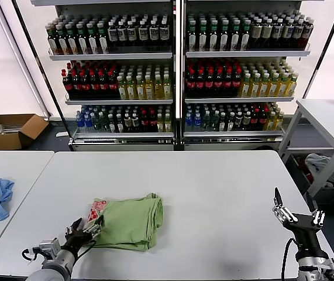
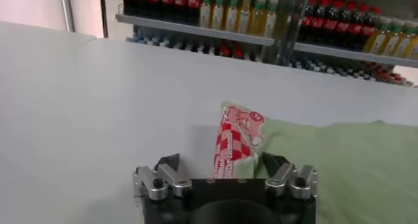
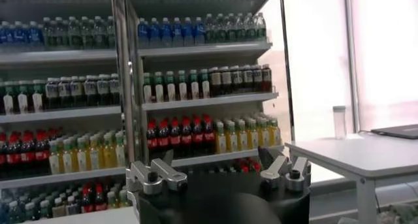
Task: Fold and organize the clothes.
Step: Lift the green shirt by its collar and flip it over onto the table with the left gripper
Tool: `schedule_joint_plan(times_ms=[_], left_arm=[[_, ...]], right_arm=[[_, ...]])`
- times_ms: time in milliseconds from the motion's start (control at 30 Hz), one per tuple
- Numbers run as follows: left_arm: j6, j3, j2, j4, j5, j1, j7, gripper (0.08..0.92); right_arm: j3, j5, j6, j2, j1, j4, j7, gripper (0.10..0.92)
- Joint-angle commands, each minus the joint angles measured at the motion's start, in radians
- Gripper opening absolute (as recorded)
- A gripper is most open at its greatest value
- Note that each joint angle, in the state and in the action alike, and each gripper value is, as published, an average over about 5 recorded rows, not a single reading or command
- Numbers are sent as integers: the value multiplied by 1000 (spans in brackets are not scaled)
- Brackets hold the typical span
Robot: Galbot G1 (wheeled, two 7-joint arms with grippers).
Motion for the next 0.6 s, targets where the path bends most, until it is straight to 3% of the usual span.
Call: schedule_joint_plan(times_ms=[33,600], left_arm=[[-69,12,-7,21,19,7,59,718],[-205,44,3,3,143,28,24,224]], right_arm=[[0,0,2,0,0,0,-1,823],[-4,-2,3,5,8,1,0,823]])
